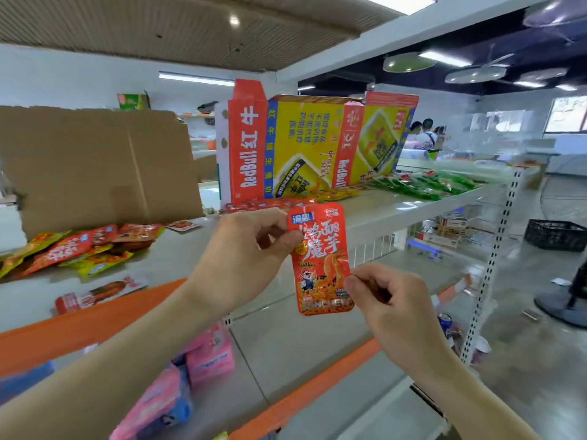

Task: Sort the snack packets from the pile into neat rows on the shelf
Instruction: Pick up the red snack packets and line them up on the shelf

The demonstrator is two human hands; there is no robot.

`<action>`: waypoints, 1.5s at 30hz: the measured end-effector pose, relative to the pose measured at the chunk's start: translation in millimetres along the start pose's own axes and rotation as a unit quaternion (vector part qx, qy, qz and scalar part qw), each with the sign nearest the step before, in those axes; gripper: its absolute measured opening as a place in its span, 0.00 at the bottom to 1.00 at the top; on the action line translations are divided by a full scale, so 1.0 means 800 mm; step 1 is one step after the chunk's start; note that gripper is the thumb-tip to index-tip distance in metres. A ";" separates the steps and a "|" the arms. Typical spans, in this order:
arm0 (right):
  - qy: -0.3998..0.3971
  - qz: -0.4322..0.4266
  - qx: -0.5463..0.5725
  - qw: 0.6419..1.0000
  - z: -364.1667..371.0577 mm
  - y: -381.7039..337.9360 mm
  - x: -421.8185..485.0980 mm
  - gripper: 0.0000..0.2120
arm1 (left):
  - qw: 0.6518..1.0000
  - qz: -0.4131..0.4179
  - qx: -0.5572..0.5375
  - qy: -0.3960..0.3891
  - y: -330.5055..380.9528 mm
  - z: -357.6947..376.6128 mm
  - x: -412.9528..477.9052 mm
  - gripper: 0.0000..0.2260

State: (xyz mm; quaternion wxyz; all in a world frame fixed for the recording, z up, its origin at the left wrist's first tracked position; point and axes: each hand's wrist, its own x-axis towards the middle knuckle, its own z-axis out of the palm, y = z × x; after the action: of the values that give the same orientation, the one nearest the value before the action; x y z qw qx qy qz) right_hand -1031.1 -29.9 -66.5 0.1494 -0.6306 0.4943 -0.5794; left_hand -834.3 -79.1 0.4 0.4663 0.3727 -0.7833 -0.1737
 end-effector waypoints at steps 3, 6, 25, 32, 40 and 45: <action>0.001 0.003 -0.003 1.000 -0.033 0.021 0.005 0.07 | 1.000 -0.003 0.006 -0.010 0.013 0.037 0.010 0.06; -0.010 0.015 0.000 1.000 -0.062 0.040 0.013 0.06 | 1.000 -0.005 0.010 -0.020 0.024 0.066 0.020 0.05; -0.151 0.010 0.029 0.988 0.020 0.070 0.097 0.09 | 0.991 -0.100 0.081 0.042 -0.046 0.031 0.059 0.03; -0.130 -0.101 -0.064 0.984 0.061 0.055 0.147 0.07 | 0.984 -0.128 0.026 0.124 -0.088 -0.002 0.091 0.05; -0.125 -0.177 -0.149 0.965 0.098 0.071 0.219 0.12 | 0.973 -0.137 0.092 0.160 -0.115 -0.016 0.132 0.08; -0.166 -0.180 -0.214 0.946 0.109 0.093 0.260 0.13 | 0.966 -0.203 0.097 0.125 -0.139 -0.008 0.158 0.06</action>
State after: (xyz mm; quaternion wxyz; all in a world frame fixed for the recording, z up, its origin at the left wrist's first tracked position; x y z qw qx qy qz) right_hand -1021.3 -263.8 -26.3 -0.0161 -0.8134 0.4532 -0.3642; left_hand -818.1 -246.5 11.3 0.4769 0.5860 -0.6401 -0.1396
